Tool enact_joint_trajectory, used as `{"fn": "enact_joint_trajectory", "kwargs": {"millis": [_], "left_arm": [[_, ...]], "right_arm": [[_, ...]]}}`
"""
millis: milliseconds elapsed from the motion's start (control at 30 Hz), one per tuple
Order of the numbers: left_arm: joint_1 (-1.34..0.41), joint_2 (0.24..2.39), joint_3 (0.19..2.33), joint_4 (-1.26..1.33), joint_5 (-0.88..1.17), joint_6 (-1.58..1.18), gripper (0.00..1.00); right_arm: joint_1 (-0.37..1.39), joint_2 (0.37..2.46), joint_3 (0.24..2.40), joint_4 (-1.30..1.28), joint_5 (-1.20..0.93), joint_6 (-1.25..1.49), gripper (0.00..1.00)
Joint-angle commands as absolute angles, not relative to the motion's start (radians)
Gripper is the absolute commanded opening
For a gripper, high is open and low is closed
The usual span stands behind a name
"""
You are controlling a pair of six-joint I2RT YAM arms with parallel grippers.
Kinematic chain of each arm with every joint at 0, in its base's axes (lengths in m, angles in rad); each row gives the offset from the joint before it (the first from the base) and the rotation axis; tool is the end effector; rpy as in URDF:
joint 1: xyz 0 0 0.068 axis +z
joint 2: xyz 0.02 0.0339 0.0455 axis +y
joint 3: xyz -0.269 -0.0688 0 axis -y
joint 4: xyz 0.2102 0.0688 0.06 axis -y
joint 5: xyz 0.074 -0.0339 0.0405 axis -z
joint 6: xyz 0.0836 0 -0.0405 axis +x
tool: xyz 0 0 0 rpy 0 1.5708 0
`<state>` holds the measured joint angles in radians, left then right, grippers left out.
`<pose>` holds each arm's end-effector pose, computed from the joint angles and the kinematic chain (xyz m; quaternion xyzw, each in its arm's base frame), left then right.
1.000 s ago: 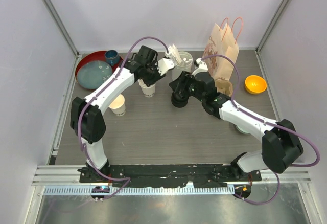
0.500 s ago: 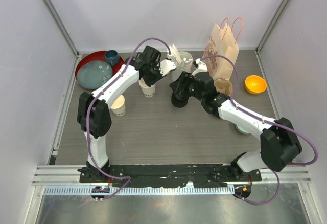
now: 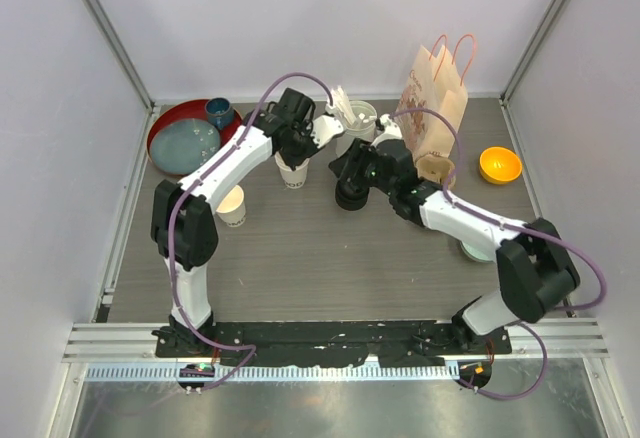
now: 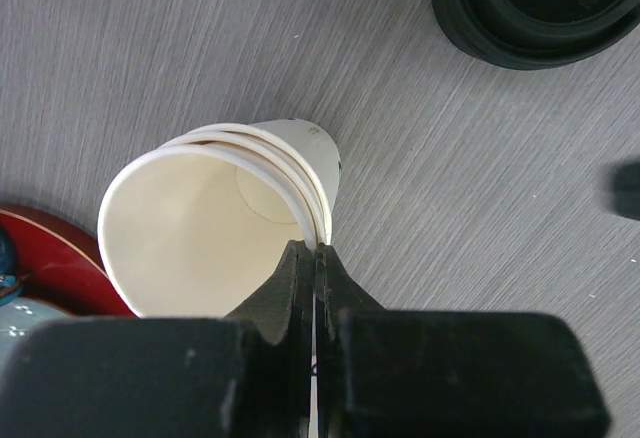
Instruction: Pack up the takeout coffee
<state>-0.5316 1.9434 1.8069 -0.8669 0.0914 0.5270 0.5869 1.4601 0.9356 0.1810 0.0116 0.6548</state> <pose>0.3572 -0.2189 0.2623 0.4953 0.8213 -0.0445 0.2795 0.2925 0.1934 0.2744 0.0311 0.8170 0.3311 0.4711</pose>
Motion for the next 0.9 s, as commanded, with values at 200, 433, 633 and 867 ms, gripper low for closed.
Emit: {"fn": "enact_joint_trajectory", "kwargs": {"millis": [200, 433, 633, 867], "left_arm": [[-0.54, 1.806, 1.669, -0.759, 0.092, 0.534, 0.0], [-0.54, 1.801, 1.661, -0.759, 0.11, 0.532, 0.0], [-0.54, 1.805, 1.67, -0.752, 0.115, 0.52, 0.0], [-0.538, 1.779, 1.654, -0.723, 0.146, 0.492, 0.0]], "right_arm": [[0.583, 1.747, 1.123, 0.379, -0.133, 0.83, 0.56], [0.584, 1.83, 1.147, 0.451, -0.17, 0.894, 0.56], [0.584, 1.867, 1.157, 0.471, -0.187, 0.925, 0.55], [0.584, 1.905, 1.161, 0.483, -0.192, 0.95, 0.52]]}}
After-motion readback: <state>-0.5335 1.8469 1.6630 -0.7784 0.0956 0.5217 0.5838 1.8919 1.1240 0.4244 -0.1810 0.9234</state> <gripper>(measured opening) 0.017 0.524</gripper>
